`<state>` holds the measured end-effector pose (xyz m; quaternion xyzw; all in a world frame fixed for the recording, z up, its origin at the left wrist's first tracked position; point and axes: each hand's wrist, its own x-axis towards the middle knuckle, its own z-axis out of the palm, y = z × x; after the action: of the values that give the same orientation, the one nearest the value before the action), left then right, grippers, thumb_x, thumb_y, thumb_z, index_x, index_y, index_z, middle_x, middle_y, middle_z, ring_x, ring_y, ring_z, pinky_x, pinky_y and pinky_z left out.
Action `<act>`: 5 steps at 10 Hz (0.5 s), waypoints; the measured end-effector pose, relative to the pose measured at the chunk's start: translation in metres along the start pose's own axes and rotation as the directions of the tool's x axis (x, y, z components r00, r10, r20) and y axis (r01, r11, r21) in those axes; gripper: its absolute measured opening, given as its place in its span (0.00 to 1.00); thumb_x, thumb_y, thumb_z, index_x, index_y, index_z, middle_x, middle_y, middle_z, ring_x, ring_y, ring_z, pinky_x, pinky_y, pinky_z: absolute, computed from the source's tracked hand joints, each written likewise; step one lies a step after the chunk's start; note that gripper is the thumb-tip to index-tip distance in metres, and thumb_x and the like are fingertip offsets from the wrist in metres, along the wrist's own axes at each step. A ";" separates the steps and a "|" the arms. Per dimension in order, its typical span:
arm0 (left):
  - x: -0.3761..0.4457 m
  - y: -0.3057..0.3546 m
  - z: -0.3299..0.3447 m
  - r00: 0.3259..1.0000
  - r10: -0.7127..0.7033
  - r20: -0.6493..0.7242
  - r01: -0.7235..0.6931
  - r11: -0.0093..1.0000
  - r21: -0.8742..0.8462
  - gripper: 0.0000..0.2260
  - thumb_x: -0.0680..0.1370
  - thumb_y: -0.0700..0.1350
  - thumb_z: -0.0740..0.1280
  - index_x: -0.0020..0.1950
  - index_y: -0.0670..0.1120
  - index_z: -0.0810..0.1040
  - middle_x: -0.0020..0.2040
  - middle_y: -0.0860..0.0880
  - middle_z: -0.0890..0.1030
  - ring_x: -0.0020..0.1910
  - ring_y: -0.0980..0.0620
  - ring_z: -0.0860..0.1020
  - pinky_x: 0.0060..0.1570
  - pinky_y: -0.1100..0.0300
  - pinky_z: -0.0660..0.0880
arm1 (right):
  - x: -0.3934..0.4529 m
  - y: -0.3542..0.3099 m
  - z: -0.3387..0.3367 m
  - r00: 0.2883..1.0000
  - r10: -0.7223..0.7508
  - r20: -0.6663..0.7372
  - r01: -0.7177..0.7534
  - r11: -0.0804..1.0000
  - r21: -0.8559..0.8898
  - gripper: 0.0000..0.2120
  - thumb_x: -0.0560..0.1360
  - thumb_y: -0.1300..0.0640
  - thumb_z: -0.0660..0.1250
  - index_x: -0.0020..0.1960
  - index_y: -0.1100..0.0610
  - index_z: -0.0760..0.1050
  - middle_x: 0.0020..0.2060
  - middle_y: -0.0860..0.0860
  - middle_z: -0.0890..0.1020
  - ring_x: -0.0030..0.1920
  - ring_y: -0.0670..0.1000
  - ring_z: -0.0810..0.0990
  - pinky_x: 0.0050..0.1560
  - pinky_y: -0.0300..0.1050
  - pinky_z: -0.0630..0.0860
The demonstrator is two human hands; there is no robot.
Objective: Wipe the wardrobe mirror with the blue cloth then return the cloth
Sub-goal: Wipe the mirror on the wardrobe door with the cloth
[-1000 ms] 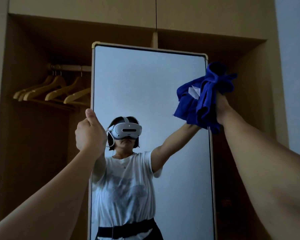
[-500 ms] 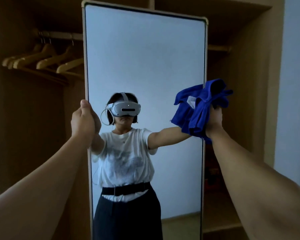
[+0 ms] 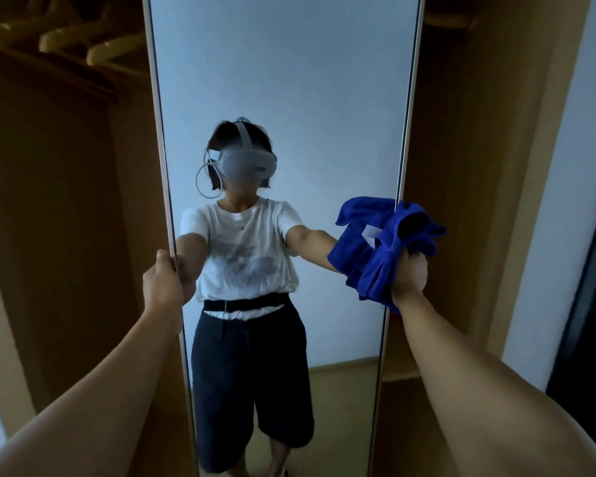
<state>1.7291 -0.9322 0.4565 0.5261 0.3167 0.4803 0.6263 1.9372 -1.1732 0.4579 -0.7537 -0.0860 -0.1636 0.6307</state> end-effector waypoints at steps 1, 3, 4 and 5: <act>-0.009 -0.027 -0.002 0.998 -0.066 -0.014 0.066 0.998 0.010 0.20 0.83 0.51 0.50 0.66 0.44 0.72 0.57 0.44 0.76 0.51 0.48 0.75 0.50 0.55 0.68 | -0.039 0.025 -0.028 0.998 0.016 0.067 0.002 0.965 -0.261 0.08 0.81 0.56 0.55 0.52 0.58 0.71 0.52 0.56 0.77 0.55 0.57 0.73 0.64 0.55 0.63; -0.005 -0.040 0.000 0.992 -0.113 -0.050 0.115 0.993 0.034 0.22 0.81 0.52 0.49 0.69 0.44 0.68 0.59 0.47 0.73 0.57 0.46 0.72 0.53 0.54 0.67 | 0.129 0.138 0.196 0.932 0.224 0.286 -0.096 0.912 -0.400 0.44 0.53 0.15 0.51 0.67 0.24 0.48 0.58 0.41 0.79 0.42 0.49 0.73 0.59 0.82 0.51; 0.000 -0.044 -0.001 0.992 -0.119 -0.044 0.122 0.990 0.067 0.22 0.80 0.53 0.49 0.68 0.44 0.70 0.57 0.46 0.74 0.55 0.46 0.73 0.53 0.52 0.69 | 0.111 0.103 0.236 0.843 0.062 0.534 0.161 0.919 -0.360 0.28 0.68 0.28 0.53 0.61 0.40 0.71 0.56 0.50 0.81 0.50 0.53 0.79 0.56 0.53 0.74; -0.001 -0.049 -0.006 0.990 -0.138 -0.005 0.138 0.987 0.087 0.23 0.81 0.55 0.49 0.68 0.46 0.70 0.60 0.44 0.76 0.58 0.45 0.75 0.60 0.50 0.70 | 0.019 0.002 0.181 0.774 0.204 0.599 0.031 0.933 -0.358 0.42 0.63 0.32 0.61 0.71 0.54 0.66 0.66 0.53 0.73 0.64 0.55 0.72 0.64 0.52 0.66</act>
<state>1.7369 -0.9304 0.4080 0.5301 0.3728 0.4212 0.6345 1.9805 -0.9974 0.4353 -0.8672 -0.2252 0.1139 0.4294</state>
